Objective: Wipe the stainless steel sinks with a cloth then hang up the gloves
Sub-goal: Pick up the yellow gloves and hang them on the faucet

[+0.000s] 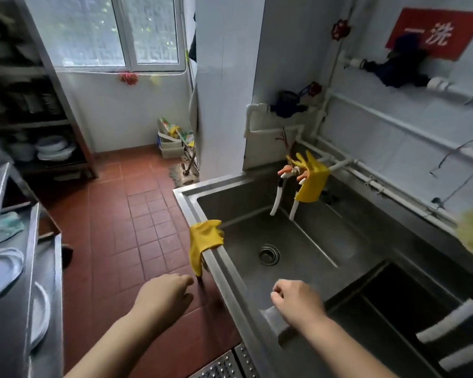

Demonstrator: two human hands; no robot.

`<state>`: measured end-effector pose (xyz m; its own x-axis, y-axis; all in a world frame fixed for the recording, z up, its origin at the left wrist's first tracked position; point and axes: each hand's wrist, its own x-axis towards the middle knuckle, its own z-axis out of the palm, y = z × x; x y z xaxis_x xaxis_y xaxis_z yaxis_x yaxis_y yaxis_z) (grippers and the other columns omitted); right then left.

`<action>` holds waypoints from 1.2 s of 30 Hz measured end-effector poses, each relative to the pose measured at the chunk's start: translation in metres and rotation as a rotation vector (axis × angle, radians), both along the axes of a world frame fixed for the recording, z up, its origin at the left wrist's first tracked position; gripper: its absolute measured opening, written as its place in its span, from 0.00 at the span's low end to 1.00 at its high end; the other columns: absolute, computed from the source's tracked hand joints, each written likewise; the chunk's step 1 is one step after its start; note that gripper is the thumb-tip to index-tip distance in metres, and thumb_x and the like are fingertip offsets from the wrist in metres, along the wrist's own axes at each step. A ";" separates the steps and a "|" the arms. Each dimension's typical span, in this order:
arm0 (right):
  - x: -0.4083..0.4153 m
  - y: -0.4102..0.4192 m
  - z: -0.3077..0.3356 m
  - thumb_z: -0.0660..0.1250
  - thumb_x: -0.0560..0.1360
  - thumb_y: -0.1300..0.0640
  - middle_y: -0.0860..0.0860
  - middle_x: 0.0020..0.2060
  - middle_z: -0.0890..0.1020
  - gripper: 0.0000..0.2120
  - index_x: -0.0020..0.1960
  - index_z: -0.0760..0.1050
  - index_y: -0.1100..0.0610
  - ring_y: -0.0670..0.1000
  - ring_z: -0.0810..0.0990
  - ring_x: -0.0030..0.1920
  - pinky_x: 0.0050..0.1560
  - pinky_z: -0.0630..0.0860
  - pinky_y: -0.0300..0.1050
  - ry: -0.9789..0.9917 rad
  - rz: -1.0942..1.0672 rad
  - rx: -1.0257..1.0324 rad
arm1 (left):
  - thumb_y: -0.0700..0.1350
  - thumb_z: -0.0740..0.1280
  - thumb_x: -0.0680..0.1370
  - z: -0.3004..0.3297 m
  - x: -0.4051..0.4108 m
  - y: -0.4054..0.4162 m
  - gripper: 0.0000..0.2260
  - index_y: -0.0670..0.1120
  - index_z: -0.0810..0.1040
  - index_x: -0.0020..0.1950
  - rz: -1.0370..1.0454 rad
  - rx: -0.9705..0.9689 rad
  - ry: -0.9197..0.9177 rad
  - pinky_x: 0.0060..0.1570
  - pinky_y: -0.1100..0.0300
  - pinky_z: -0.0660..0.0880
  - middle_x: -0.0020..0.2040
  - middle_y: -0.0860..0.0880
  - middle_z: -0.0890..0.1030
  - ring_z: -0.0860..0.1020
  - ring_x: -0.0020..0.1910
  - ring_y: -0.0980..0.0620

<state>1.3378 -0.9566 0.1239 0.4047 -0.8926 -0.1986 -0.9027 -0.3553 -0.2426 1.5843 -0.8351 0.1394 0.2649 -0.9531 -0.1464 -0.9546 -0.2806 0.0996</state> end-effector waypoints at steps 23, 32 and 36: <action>0.128 -0.267 0.024 0.59 0.78 0.52 0.54 0.47 0.82 0.09 0.49 0.78 0.51 0.58 0.78 0.47 0.43 0.71 0.46 0.058 -0.355 -0.118 | 0.54 0.62 0.76 -0.092 0.171 -0.290 0.11 0.50 0.79 0.52 -0.073 0.203 0.138 0.45 0.57 0.74 0.50 0.50 0.75 0.72 0.54 0.50; 0.193 -0.240 -0.047 0.58 0.77 0.50 0.51 0.47 0.82 0.10 0.49 0.77 0.49 0.58 0.79 0.48 0.40 0.67 0.44 0.113 -0.387 0.111 | 0.44 0.60 0.75 -0.115 0.166 -0.325 0.05 0.47 0.74 0.42 -0.253 0.206 0.211 0.38 0.59 0.69 0.42 0.50 0.76 0.74 0.45 0.49; 0.198 -0.218 -0.062 0.59 0.75 0.49 0.49 0.45 0.83 0.09 0.48 0.77 0.48 0.56 0.79 0.47 0.39 0.66 0.42 0.040 -0.426 0.199 | 0.41 0.63 0.72 -0.097 0.155 -0.333 0.06 0.47 0.66 0.38 -0.210 0.120 0.463 0.30 0.56 0.64 0.32 0.51 0.71 0.72 0.34 0.49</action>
<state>1.5356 -1.1745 0.0620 -0.0007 -0.9206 -0.3905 -0.9681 0.0985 -0.2304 1.7397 -1.1683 0.0425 -0.0485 -0.9479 -0.3147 -0.8553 -0.1233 0.5032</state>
